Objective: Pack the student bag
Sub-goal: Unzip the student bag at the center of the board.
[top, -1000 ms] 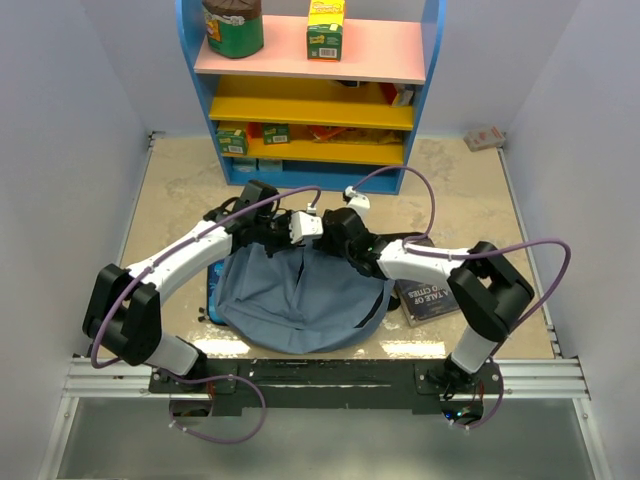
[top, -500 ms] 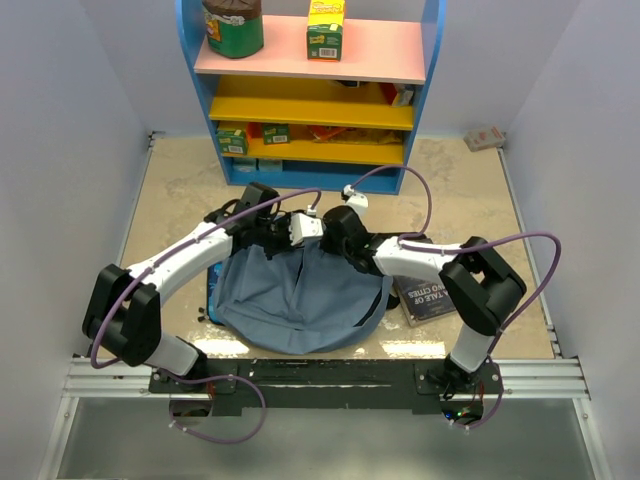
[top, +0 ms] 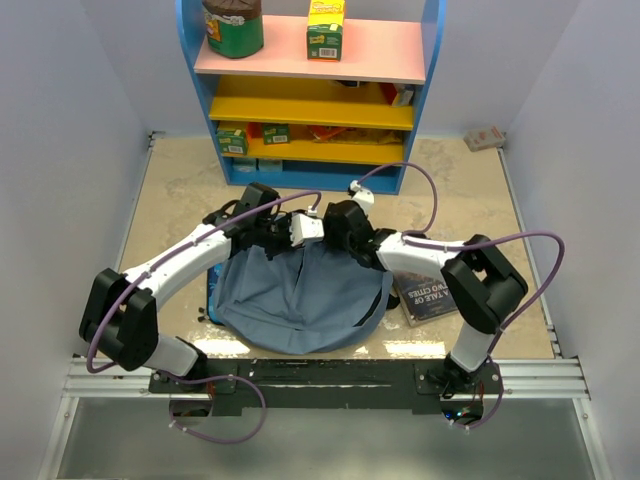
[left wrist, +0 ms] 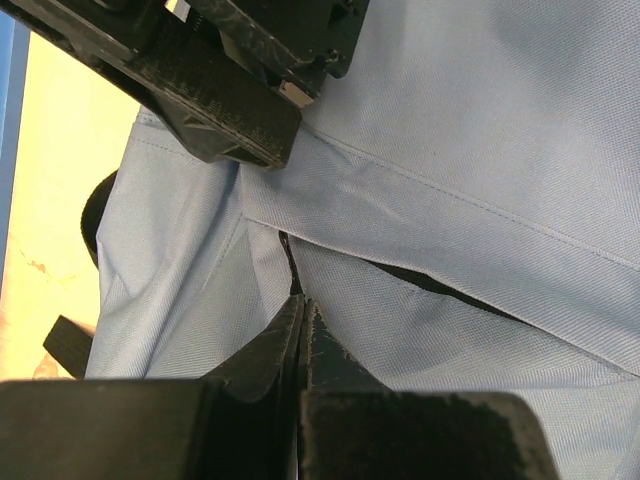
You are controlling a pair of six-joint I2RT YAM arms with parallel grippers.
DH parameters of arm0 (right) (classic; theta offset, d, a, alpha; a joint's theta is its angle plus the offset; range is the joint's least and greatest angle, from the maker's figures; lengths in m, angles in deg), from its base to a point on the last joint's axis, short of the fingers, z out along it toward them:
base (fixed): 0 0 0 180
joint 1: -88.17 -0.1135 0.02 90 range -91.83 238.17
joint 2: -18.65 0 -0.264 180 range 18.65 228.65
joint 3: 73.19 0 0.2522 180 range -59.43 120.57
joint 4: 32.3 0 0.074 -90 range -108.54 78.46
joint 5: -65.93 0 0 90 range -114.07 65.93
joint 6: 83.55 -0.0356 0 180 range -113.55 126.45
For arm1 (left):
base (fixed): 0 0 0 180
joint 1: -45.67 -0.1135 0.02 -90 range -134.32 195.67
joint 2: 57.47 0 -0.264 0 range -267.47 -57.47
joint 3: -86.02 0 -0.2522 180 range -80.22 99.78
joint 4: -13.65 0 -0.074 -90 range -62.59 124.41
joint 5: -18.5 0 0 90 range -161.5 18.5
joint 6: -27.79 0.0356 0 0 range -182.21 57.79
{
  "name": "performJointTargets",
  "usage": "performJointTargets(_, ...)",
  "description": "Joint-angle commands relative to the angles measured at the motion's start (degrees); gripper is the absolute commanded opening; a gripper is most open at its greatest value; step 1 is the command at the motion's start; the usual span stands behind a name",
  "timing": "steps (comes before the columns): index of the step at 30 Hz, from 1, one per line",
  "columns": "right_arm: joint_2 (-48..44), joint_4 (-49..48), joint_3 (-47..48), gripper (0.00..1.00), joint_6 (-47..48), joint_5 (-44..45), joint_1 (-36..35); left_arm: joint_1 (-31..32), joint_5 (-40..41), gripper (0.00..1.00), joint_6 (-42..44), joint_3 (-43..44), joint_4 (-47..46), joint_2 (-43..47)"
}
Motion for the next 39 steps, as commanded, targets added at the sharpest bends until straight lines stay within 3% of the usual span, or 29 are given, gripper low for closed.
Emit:
performJointTargets(1, 1.4, 0.4, 4.0, 0.58, -1.6, 1.5, 0.7, 0.3, -0.5, 0.00, -1.1, -0.8, 0.0, 2.0)
performJointTargets(9, 4.3, 0.0, 6.1, 0.32, -6.9, 4.7, 0.6, 0.7, -0.7, 0.00, -0.9, -1.7, -0.4, 1.5)
performJointTargets(10, 4.4, 0.3, 6.4, 0.28, -7.7, 5.2, 0.5, 0.7, -0.7, 0.00, -1.0, -1.8, -0.4, 1.5)
performJointTargets(12, 4.1, 0.1, 6.1, 0.09, -8.3, 6.7, 0.4, 0.8, -0.7, 0.00, -1.0, -1.8, -0.3, 1.6)
performJointTargets(14, 3.7, 0.1, 5.4, 0.00, -8.7, 7.7, 0.5, 0.8, -0.5, 0.00, -1.0, -1.6, 0.2, 1.7)
performJointTargets(31, 2.2, -1.4, 3.6, 0.00, -7.8, 10.0, 2.2, 1.0, 2.6, 0.00, -2.0, -3.7, 9.3, 10.0)
performJointTargets(39, 2.1, -1.4, 3.5, 0.00, -7.6, 10.2, 3.6, 2.8, -0.2, 0.00, -1.4, -5.9, 20.2, 16.5)
